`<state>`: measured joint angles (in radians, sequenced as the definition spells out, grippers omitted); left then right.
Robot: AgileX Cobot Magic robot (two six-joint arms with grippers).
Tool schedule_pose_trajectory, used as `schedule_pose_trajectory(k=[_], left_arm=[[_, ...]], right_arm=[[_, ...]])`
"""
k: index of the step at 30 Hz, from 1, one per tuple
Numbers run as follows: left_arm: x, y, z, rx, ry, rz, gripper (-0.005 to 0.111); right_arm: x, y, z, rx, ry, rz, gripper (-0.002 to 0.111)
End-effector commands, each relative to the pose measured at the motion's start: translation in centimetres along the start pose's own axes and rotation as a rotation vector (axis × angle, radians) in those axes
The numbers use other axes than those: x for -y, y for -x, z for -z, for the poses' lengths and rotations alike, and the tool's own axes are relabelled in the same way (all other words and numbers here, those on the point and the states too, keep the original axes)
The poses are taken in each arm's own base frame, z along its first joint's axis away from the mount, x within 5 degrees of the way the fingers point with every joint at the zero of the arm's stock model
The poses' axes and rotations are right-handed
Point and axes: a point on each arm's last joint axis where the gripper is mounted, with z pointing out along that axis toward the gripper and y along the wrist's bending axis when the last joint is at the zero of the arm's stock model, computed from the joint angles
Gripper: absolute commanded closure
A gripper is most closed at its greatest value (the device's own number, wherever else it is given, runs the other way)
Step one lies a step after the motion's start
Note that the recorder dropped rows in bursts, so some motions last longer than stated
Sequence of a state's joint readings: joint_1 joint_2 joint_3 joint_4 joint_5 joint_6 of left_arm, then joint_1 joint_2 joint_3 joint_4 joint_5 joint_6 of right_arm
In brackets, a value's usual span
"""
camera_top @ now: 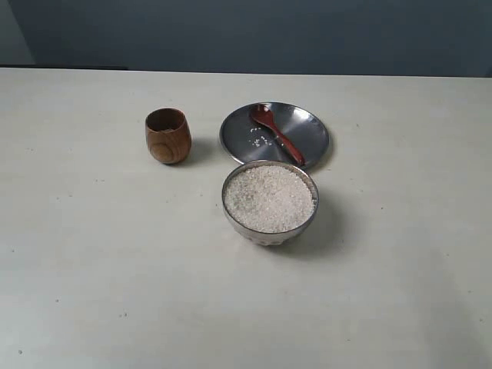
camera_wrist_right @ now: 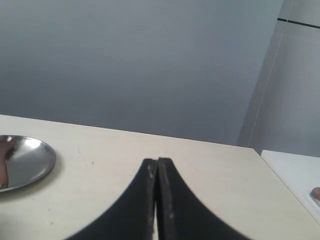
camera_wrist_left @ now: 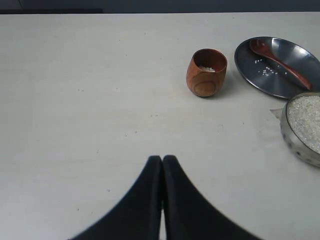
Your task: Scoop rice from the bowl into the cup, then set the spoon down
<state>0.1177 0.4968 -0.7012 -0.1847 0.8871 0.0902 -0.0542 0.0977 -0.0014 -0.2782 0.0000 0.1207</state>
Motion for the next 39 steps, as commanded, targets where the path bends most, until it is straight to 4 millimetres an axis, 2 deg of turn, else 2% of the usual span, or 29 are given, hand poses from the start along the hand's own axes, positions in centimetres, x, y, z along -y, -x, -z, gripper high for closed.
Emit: schedule_pose_trajectory(k=[1,23,26,35,39], left_arm=[[0.0,0.1,0.0,-0.003,0.001,-0.001,0.106],[0.0,0.1,0.0,-0.003,0.001,-0.001,0.106],[0.0,0.1,0.0,-0.003,0.001,-0.001,0.106],[0.0,0.1,0.0,-0.003,0.001,-0.001,0.106],[0.0,0.1,0.0,-0.003,0.001,-0.001,0.106]], right_arm=[[0.1,-0.2,0.2,-0.01,-0.011,-0.026,0.108],[0.2,-2.0,1.0,-0.179,-0.039,-0.096,0.108],[0.2,-1.7,0.9,-0.144,-0.036,-0.096,0.108],[0.1,0.7,0.9,0.112,-0.014,-0.084,0.108],[0.1,0.9,0.9,0.138,-0.011,-0.094,0.108]])
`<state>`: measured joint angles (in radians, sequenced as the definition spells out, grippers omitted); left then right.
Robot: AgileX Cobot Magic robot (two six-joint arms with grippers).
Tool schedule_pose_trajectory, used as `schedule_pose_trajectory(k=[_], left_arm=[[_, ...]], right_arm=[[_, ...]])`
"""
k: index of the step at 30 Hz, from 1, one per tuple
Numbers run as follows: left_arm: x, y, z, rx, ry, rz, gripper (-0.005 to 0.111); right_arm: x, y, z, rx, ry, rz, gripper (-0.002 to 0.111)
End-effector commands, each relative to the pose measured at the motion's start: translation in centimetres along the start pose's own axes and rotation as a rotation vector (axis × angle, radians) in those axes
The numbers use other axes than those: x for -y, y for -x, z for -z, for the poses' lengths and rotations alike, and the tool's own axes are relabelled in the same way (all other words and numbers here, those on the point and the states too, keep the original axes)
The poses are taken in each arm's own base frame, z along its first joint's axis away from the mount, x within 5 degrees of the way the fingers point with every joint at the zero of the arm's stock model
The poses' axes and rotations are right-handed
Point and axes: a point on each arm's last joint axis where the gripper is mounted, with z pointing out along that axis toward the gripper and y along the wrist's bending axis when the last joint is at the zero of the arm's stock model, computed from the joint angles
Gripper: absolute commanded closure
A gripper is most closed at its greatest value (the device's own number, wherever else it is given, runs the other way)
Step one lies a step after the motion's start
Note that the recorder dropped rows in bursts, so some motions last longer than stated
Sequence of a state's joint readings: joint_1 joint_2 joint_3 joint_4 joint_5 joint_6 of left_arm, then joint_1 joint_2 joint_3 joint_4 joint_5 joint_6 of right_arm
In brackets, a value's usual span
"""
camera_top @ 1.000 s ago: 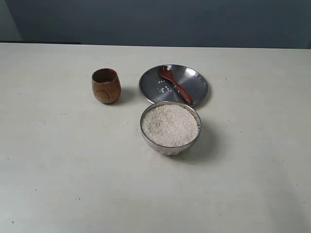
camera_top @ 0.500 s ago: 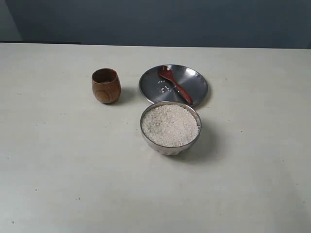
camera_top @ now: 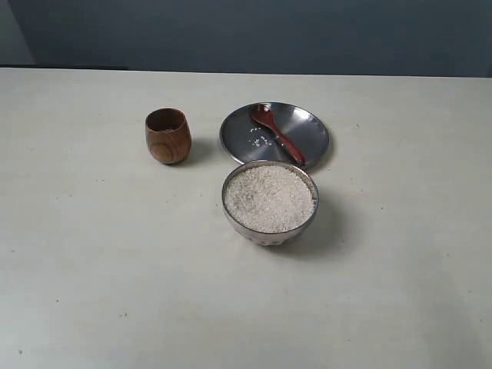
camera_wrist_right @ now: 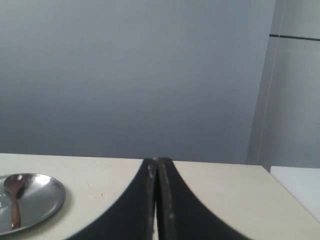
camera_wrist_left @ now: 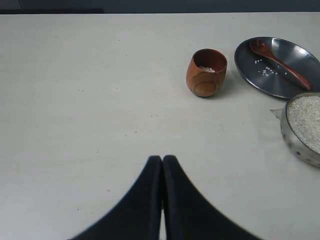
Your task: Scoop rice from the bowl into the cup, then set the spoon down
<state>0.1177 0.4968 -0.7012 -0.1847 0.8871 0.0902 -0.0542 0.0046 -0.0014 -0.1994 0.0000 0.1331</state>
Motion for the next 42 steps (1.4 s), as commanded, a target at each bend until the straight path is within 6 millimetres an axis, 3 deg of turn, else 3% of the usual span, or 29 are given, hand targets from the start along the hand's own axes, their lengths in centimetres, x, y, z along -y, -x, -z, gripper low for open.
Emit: schedule_pose_trajectory(k=[1,13,20,37,42], left_arm=[[0.0,0.1,0.0,-0.003,0.001,-0.001,0.106],[0.0,0.1,0.0,-0.003,0.001,-0.001,0.106],[0.0,0.1,0.0,-0.003,0.001,-0.001,0.106],[0.0,0.1,0.0,-0.003,0.002,-0.002,0.106],[0.0,0.1,0.0,-0.003,0.002,-0.002,0.106]], right_arm=[[0.0,0.4,0.0,0.046,0.001,-0.003,0.108],[-0.1,1.6,0.2,0.171,0.012,-0.055,0.108],[0.4,4.7,0.7,0.123,-0.013,-0.057,0.108],[0.2,3.9,0.7,0.012,0.004,-0.034,0.108],[0.1,1.5,0.4,-0.075,0.008,-0.018,0.108]])
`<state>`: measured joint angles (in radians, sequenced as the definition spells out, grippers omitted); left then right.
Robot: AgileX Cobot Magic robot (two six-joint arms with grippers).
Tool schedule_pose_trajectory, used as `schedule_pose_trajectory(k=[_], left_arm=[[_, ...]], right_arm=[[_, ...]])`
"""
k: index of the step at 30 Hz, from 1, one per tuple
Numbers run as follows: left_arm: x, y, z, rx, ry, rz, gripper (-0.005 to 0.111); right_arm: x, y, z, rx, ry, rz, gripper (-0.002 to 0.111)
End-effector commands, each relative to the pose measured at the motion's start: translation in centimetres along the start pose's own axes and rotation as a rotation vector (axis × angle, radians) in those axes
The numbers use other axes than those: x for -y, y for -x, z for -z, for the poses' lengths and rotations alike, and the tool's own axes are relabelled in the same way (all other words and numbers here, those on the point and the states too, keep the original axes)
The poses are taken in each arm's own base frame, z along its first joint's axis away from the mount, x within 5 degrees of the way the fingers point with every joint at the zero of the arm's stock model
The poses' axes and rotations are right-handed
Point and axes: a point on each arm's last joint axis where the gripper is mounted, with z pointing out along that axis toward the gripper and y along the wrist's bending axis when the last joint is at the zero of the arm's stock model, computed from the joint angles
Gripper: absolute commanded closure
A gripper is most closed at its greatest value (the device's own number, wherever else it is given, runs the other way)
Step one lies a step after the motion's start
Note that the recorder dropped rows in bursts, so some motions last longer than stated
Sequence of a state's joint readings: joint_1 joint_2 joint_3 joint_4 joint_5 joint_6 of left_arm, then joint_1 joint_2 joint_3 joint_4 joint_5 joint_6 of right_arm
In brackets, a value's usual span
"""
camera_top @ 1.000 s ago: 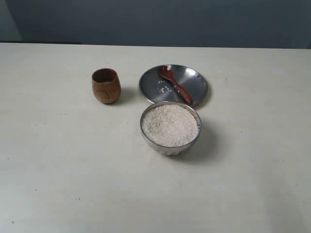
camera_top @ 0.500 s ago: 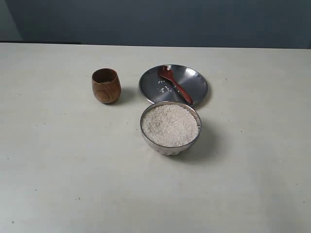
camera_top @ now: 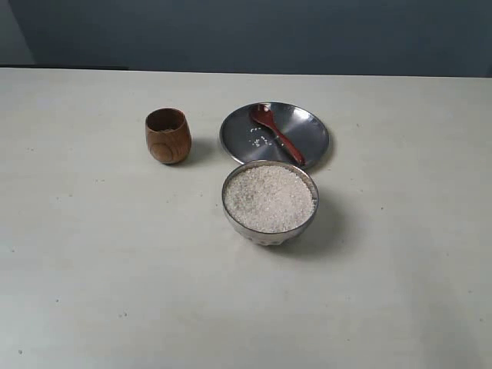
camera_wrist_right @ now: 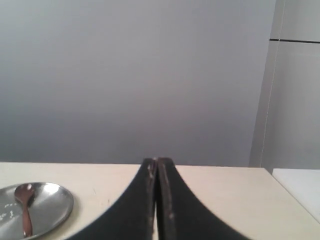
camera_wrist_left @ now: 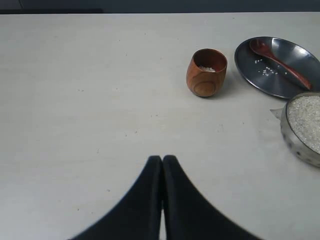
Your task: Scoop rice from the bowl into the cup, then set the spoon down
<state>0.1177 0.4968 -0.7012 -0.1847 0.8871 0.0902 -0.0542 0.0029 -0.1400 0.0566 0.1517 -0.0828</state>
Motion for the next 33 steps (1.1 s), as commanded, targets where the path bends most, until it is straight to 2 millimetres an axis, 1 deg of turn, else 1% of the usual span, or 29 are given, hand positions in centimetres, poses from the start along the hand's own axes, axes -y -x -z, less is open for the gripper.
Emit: schedule_pose_trajectory(k=[1,5,8,24,29,33], left_arm=[[0.0,0.1,0.0,-0.003,0.002,-0.002,0.106],[0.0,0.1,0.0,-0.003,0.002,-0.002,0.106],[0.0,0.1,0.0,-0.003,0.002,-0.002,0.106],[0.0,0.1,0.0,-0.003,0.002,-0.002,0.106],[0.0,0.1,0.0,-0.003,0.002,-0.002,0.106],[0.0,0.1,0.0,-0.003,0.003,-0.003,0.106]], right_arm=[[0.0,-2.4,-0.3,-0.082,-0.003,0.031,0.108],[0.0,-4.0,-0.4,-0.123,-0.003,0.038,0.108],[-0.1,-4.7,-0.5,-0.136,-0.002,0.037,0.108],[-0.1,-5.2,-0.4,-0.193,-0.002,-0.007,0.108],[-0.1,-6.3,-0.1,-0.311,0.003,-0.009,0.108],[-0.2,-6.5,0.0,-0.338,0.004,-0.009,0.108]])
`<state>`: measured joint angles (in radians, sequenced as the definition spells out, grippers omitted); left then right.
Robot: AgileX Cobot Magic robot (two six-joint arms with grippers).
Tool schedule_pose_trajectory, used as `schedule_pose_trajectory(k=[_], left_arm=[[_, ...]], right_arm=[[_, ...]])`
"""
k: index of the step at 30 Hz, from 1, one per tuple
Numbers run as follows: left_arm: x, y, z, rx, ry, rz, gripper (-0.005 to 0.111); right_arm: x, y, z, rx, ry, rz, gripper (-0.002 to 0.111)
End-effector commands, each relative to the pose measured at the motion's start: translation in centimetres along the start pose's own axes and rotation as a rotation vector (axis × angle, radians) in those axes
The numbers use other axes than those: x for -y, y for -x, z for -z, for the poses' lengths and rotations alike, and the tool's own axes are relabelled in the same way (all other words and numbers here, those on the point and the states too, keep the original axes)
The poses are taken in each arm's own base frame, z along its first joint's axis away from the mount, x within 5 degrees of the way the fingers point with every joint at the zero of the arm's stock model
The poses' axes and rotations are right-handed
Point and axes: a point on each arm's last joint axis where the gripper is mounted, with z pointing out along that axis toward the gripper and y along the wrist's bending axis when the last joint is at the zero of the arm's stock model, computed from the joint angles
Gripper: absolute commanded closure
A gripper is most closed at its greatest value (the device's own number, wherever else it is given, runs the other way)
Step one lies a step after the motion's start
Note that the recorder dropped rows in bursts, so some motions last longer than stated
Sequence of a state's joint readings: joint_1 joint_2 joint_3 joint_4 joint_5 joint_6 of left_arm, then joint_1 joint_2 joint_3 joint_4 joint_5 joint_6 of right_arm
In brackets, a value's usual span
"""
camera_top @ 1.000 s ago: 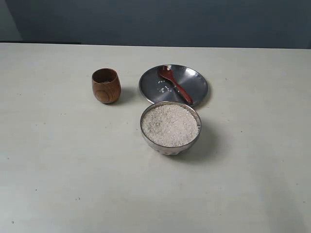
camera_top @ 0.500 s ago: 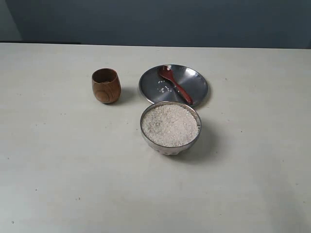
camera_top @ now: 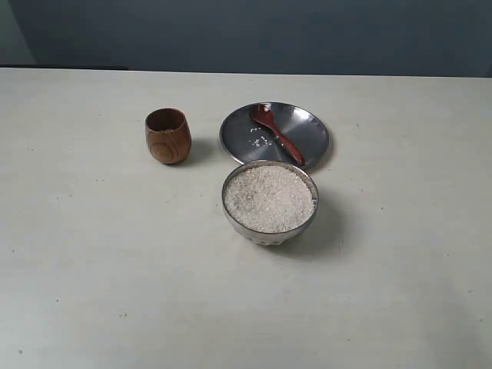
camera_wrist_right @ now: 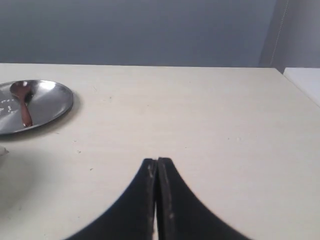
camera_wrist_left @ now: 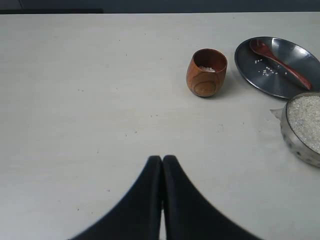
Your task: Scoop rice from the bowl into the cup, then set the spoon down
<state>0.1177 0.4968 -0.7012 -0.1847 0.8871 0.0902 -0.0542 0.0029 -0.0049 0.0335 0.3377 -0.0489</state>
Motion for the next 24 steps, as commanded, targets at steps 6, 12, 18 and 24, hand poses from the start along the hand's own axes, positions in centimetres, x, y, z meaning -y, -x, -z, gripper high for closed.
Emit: schedule_pose_trajectory(k=[6,12,18,24], left_arm=[[-0.03,0.08,-0.01,-0.003,0.003,-0.003,0.106],[-0.03,0.08,-0.01,-0.003,0.003,-0.003,0.106],[-0.03,0.08,-0.01,-0.003,0.003,-0.003,0.106],[-0.03,0.08,-0.01,-0.003,0.003,-0.003,0.106]], right_arm=[[0.03,-0.4,-0.03,-0.03,-0.005,0.0,0.108],[0.1,-0.4,-0.02,-0.03,-0.012,0.02,0.108],[0.08,-0.4,-0.03,-0.03,-0.01,0.014,0.108],[0.08,-0.4,-0.03,-0.03,-0.01,0.014,0.108]])
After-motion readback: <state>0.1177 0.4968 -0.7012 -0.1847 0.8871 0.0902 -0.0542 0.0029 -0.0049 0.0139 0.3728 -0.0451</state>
